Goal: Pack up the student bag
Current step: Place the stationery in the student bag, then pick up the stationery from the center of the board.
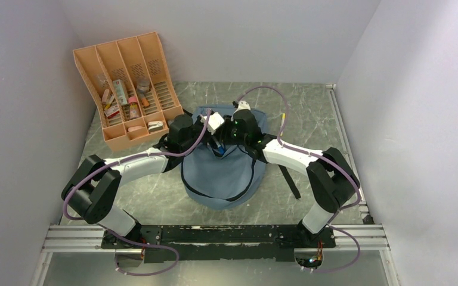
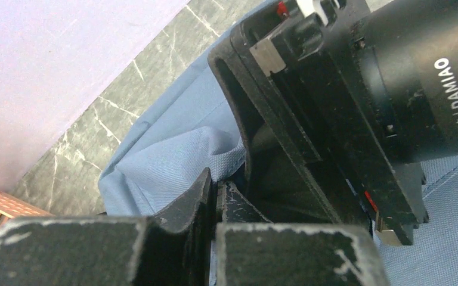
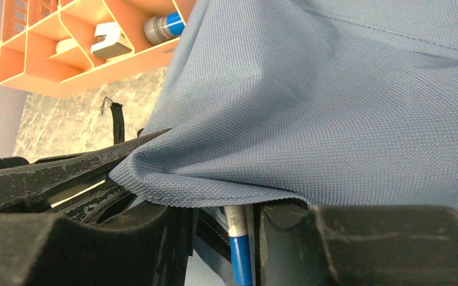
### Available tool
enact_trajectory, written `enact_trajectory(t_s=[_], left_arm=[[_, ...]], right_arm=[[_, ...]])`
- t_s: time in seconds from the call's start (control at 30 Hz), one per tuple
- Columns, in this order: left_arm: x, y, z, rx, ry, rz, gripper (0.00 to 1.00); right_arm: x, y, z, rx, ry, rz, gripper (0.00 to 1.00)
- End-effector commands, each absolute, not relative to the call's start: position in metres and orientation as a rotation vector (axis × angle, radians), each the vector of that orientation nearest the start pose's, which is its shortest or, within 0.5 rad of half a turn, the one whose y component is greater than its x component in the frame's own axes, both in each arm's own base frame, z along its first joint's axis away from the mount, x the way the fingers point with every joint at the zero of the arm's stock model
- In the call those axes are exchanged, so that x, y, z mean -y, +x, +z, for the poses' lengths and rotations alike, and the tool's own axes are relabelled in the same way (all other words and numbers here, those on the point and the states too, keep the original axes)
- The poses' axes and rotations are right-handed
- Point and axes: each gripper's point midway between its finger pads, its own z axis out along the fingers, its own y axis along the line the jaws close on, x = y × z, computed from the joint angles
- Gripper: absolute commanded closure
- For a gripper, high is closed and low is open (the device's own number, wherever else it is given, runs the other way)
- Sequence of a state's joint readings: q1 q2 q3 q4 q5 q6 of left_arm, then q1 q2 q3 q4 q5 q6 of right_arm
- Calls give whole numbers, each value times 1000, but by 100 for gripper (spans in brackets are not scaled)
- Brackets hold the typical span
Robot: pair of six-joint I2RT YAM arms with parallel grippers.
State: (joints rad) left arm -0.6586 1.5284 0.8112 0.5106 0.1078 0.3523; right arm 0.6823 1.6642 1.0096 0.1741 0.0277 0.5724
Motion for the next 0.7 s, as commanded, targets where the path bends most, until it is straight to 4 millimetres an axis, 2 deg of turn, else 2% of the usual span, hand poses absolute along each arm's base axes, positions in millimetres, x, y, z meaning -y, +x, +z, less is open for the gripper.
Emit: enact_trajectory(t_s=[0.0, 0.1, 0.23, 0.37, 0.43, 0.5, 0.63, 0.67], left_arm=[[294, 373, 204, -1445, 900, -307, 95], [294, 373, 204, -1446, 898, -303, 95], [294, 373, 203, -1449, 899, -301, 95], [296, 373, 202, -1451, 906, -307, 95], [296, 372, 202, -1451, 909, -310, 95], [296, 372, 201, -1452, 911, -309, 95], [297, 371, 200, -1450, 915, -309, 95], [298, 371, 201, -1447, 916, -309, 95]], right_arm=[[-305, 373, 148, -2058, -54, 689, 62], [-300, 363, 153, -2055, -77, 694, 63], [-295, 340, 178, -1982, -188, 753, 65], [-272, 321, 202, -1889, -217, 729, 65], [-245, 323, 206, -1866, -114, 631, 64], [-207, 330, 203, -1855, 38, 470, 62], [-130, 358, 181, -1943, 287, 198, 59], [-118, 364, 168, -1991, 312, 170, 59]])
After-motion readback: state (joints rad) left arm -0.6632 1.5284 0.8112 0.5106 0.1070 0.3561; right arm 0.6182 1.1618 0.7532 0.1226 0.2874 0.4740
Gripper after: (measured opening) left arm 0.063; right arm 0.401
